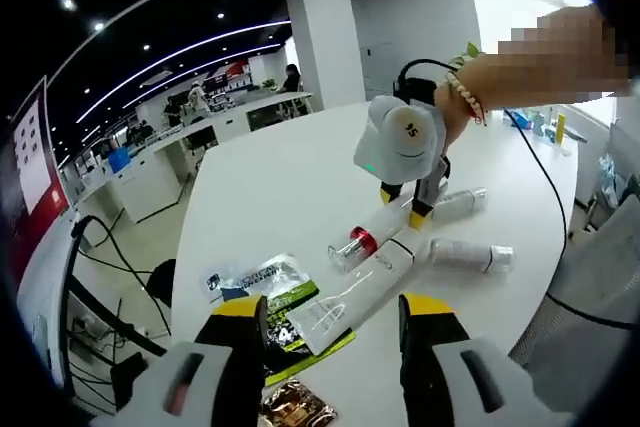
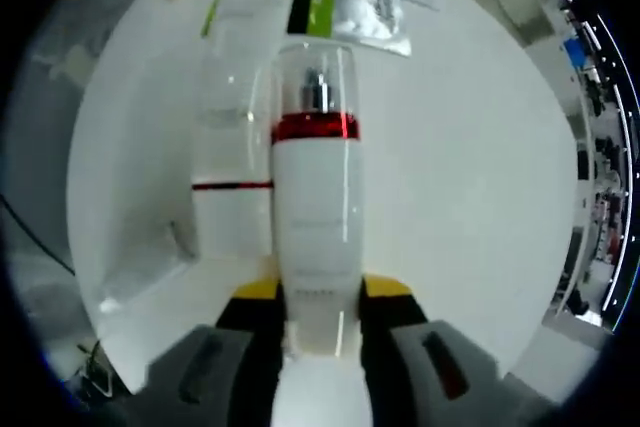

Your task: Arrange the skincare products in the storage area until every visible bottle or jar stands upright without overlapping.

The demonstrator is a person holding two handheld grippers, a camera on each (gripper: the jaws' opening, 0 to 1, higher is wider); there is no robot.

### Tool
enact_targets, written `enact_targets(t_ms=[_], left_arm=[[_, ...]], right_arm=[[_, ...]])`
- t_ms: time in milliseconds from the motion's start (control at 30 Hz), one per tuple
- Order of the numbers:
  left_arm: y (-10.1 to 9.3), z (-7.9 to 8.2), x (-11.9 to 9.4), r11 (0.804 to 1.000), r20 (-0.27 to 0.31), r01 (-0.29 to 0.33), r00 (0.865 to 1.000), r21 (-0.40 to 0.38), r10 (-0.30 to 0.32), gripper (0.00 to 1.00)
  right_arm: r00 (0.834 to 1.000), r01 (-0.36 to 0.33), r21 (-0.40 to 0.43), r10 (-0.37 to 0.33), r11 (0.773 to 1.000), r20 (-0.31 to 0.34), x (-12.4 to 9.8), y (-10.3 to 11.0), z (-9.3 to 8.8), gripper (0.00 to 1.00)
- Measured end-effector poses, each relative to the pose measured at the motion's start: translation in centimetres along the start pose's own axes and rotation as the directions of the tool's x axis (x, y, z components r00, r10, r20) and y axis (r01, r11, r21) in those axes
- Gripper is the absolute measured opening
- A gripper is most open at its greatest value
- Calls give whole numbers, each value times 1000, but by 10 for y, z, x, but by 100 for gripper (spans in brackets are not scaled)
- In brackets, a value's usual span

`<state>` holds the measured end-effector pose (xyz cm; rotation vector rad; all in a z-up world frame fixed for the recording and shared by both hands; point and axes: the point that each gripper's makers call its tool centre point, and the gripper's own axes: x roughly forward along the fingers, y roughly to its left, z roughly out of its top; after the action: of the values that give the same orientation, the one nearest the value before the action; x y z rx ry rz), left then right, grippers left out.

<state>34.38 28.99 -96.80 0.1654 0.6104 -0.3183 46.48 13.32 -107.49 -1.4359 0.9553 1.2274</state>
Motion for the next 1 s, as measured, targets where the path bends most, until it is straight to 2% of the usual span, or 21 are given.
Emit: enact_targets(t_ms=[133,267,300,400,467,567,700,800,900,1000], left_arm=[[2,5,0,999,13,20,1000,-28,-19,54],[2,18,4,999,24,45,999,-29,-44,54],[0,23,8,998,32,65,997,-20,-64,54],[5,26,21,997,5,66,998,46,-66,54],[3,25,33,994,-11,95,995,54,-94,54],[-1,22,50,987,-33,156,987,36,-155,53],[-2,16,72,979,-58,200,979,43,-197,51],[-4,12,89,970,-73,245,967,-3,-244,49],[-7,12,104,954,-73,286,953,-92,-293,47],[-11,16,114,941,-59,320,943,-109,-327,46]], right_arm=[[1000,24,4,-24,1000,17,-1,0,0,26],[998,52,6,-52,999,47,-2,0,0,26],[997,56,6,-56,998,54,-2,0,0,26],[994,76,8,-77,997,80,-3,0,0,26],[991,92,8,-92,996,92,-4,0,0,26],[988,109,12,-110,994,109,-4,0,0,26],[982,134,17,-135,991,133,-6,0,0,26],[976,149,25,-152,988,156,-6,0,0,26],[966,163,68,-173,984,194,-8,-1,-1,26],[955,166,111,-188,980,229,-9,-2,-2,26]])
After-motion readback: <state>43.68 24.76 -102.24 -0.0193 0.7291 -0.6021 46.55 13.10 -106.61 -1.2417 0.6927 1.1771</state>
